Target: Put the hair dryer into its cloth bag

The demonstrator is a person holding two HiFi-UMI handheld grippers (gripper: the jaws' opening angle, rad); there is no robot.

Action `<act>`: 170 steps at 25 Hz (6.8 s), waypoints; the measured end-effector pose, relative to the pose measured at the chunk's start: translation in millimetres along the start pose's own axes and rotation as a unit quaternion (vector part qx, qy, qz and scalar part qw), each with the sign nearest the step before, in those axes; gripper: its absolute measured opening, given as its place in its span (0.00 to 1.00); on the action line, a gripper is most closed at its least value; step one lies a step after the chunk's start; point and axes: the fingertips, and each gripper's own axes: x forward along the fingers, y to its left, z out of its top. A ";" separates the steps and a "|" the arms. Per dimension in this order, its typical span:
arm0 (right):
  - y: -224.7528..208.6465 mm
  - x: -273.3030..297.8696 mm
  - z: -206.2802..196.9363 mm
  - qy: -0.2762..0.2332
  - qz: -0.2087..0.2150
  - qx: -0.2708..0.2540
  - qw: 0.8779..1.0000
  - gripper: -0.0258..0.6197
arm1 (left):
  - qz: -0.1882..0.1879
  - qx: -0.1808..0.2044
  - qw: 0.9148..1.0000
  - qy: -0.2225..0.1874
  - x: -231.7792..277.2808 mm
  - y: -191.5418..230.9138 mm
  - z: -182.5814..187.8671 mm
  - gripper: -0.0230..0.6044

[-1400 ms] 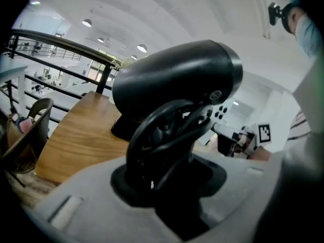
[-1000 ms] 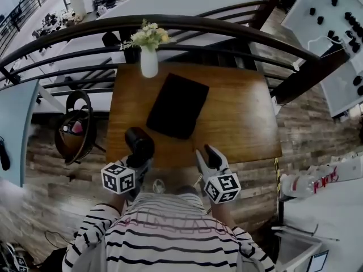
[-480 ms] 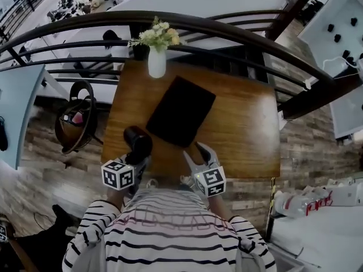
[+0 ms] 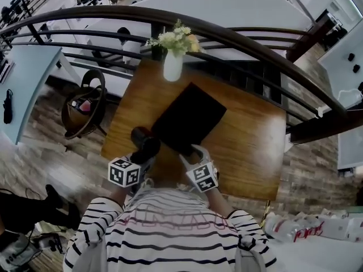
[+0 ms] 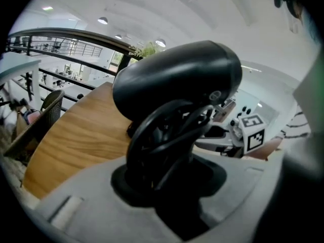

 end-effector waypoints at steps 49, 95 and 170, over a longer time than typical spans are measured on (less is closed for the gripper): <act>-9.5 17.7 18.6 -0.032 0.062 0.181 0.981 0.06 | 0.034 0.063 0.970 0.231 31.4 28.6 -78.7 0.28; 12.1 -37.1 36.0 -0.113 0.080 0.197 0.971 0.06 | 0.012 0.121 0.935 0.334 106.1 -3.1 -60.6 0.28; -13.0 -53.6 -24.6 -0.117 0.151 0.261 0.946 0.06 | 0.028 0.276 0.917 0.288 221.5 -45.5 -18.3 0.41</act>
